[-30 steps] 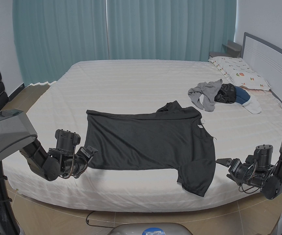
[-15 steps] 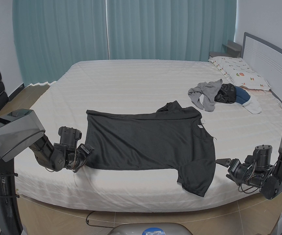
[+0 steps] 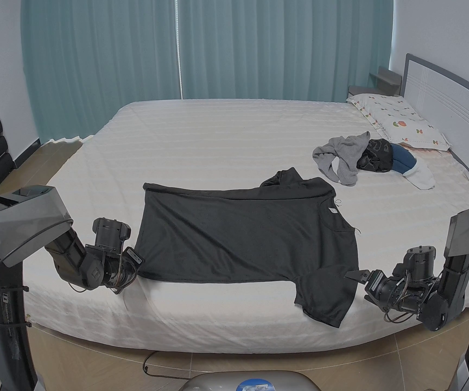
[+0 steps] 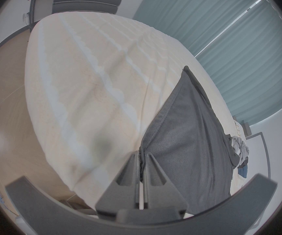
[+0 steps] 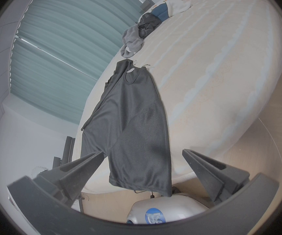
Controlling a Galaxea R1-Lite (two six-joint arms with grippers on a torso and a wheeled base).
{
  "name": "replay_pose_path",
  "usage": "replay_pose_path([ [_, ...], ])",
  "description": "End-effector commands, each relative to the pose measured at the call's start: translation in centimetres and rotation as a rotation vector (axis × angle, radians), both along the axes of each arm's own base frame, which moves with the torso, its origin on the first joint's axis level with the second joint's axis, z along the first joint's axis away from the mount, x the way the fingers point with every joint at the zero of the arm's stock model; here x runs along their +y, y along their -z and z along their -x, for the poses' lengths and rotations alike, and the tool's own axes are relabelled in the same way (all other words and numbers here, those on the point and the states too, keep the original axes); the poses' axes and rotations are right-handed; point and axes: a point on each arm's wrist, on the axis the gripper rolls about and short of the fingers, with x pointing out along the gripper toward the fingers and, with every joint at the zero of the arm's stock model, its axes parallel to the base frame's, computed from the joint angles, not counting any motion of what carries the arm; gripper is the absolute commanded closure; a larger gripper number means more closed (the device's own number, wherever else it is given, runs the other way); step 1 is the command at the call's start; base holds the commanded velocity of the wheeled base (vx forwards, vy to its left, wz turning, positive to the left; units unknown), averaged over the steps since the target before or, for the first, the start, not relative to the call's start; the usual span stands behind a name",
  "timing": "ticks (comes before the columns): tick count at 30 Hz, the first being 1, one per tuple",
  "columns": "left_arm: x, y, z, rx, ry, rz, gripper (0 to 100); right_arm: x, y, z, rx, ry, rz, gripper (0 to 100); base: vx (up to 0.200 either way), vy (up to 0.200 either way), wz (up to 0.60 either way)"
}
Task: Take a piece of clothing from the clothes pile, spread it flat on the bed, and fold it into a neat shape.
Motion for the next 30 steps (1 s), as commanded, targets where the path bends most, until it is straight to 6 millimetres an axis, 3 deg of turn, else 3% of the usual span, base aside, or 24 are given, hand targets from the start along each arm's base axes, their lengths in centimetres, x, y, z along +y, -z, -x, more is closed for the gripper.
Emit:
replay_pose_path([
  [1, 0.6, -1.4, 0.5, -0.025, -0.014, 0.008, 100, 0.7, 1.8, -1.4, 0.018, -0.018, 0.005, 0, 0.000, 0.000, 0.00],
  [10, 0.5, -1.2, 0.8, -0.014, -0.012, 0.007, 100, 1.3, 2.6, -2.9, 0.025, -0.027, 0.008, 0, 0.000, 0.000, 0.00],
  [11, 0.5, -1.1, 0.8, -0.010, -0.010, 0.007, 100, 1.2, 2.7, -2.9, 0.026, -0.032, 0.021, 100, 0.000, 0.000, 0.00],
  [22, 0.6, -0.9, 1.6, 0.013, -0.007, 0.000, 100, 0.5, 2.0, -1.3, 0.034, -0.041, 0.067, 100, 0.000, 0.000, 0.00],
  [30, 1.0, -1.7, 3.2, 0.030, 0.041, -0.047, 100, -2.1, 0.5, 1.4, 0.038, -0.054, 0.141, 100, 0.000, 0.000, 0.00],
])
